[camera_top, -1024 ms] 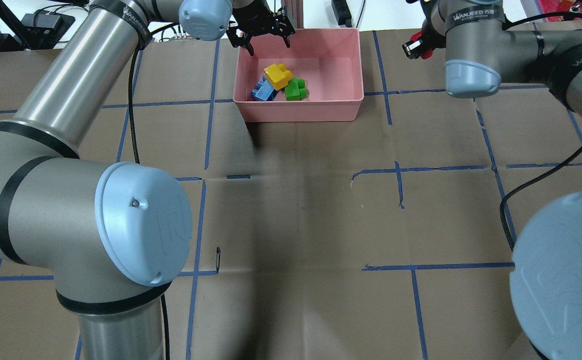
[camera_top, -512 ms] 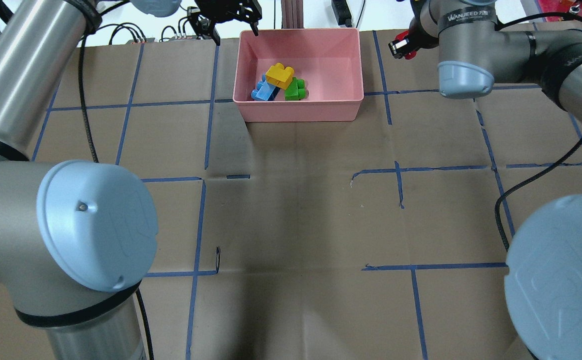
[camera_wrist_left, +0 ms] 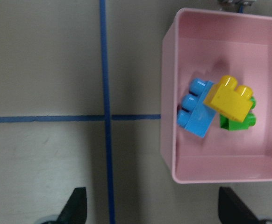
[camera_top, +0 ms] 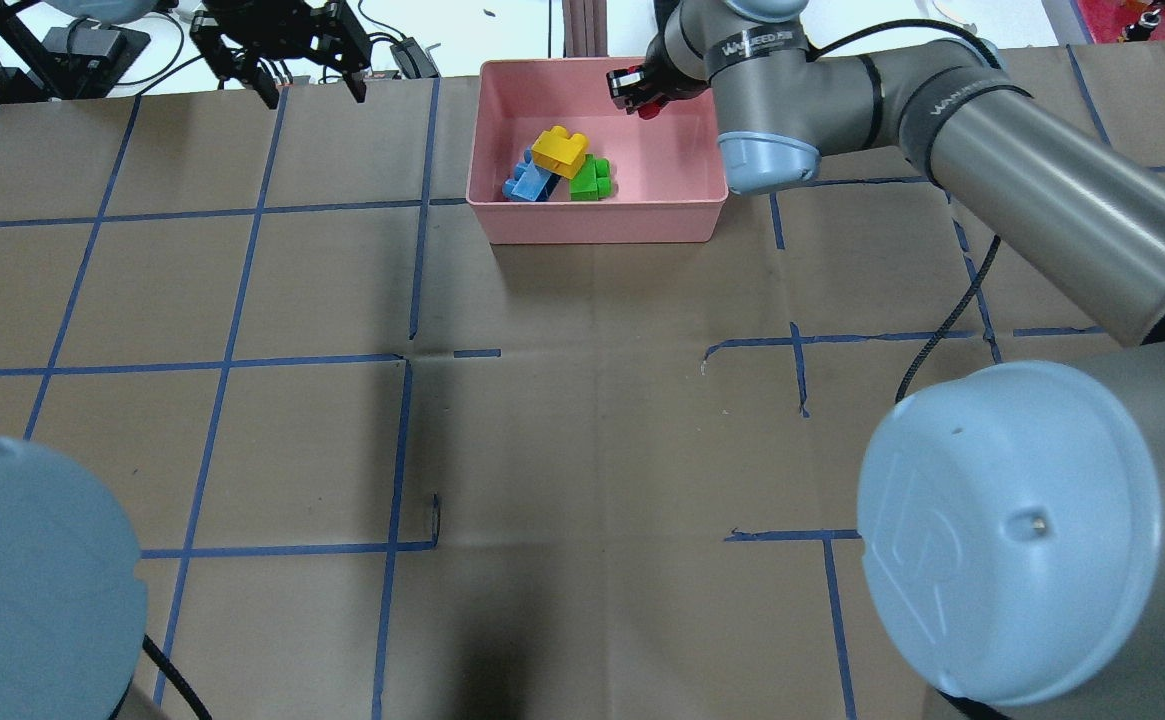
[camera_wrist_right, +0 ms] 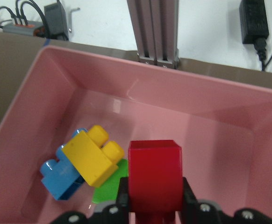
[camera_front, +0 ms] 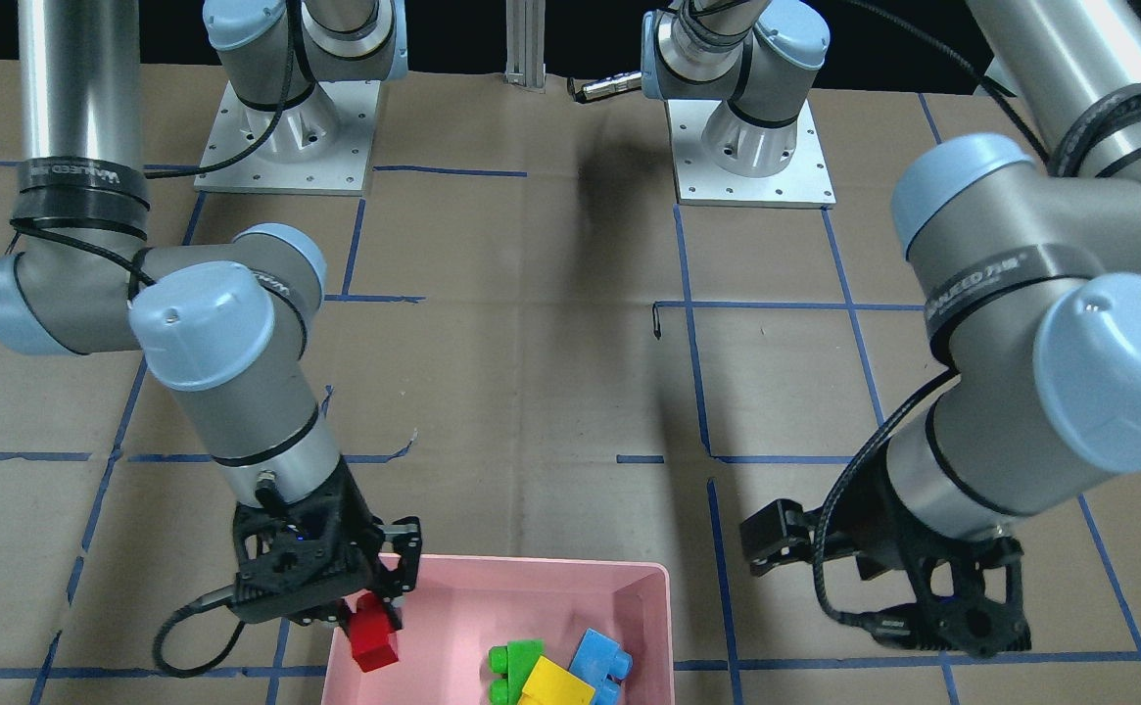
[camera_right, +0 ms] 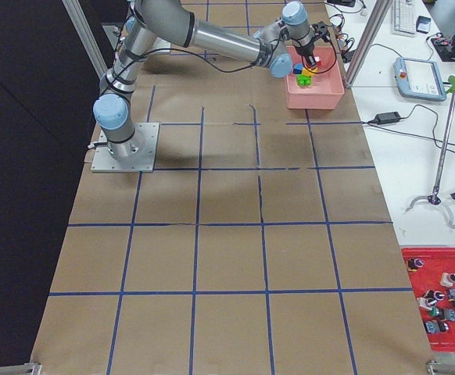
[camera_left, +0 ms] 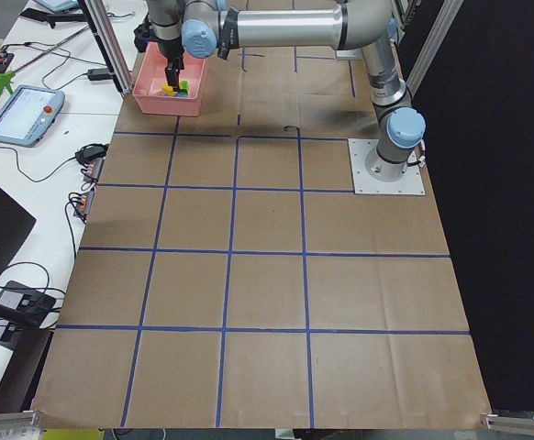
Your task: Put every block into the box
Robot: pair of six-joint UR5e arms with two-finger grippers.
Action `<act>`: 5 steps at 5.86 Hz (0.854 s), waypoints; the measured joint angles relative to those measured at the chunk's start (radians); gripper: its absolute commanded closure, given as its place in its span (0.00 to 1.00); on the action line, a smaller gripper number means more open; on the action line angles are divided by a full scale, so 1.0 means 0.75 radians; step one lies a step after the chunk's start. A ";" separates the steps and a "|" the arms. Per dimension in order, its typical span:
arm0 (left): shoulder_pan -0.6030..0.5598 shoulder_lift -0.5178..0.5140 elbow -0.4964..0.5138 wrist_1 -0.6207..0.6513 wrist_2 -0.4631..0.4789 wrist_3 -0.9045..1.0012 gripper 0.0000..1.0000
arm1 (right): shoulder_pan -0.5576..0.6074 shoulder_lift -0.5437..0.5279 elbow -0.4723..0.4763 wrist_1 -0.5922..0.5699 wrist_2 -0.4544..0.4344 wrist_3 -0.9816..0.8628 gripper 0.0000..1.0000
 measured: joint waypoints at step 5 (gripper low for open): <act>-0.049 0.411 -0.389 -0.046 0.030 -0.077 0.00 | 0.046 0.069 -0.081 -0.100 -0.020 0.026 0.00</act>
